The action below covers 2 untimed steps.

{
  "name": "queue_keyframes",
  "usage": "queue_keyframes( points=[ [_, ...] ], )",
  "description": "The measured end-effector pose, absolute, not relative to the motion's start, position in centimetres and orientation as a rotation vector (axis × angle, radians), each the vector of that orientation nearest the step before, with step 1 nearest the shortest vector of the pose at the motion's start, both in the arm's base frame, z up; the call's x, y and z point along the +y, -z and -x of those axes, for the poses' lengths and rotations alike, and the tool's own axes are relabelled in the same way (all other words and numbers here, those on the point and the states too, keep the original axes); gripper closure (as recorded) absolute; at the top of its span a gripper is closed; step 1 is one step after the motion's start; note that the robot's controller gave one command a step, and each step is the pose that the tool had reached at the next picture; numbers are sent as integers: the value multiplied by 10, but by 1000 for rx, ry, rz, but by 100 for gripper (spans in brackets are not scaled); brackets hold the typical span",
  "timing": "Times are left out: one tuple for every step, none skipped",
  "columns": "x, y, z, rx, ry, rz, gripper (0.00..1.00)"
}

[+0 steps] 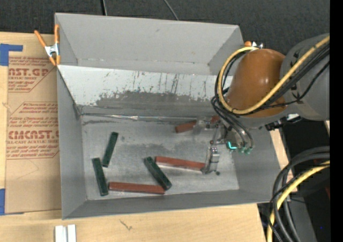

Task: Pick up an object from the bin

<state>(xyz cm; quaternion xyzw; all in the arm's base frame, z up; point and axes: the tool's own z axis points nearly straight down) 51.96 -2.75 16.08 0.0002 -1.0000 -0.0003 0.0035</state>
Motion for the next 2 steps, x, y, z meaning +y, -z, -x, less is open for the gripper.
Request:
queue_keyframes(
  points=[
    [-27, -165, -521, -3142, 0, -2, 0],
    [-20, -70, -524, -3139, 1, -75, 100]
  ],
)
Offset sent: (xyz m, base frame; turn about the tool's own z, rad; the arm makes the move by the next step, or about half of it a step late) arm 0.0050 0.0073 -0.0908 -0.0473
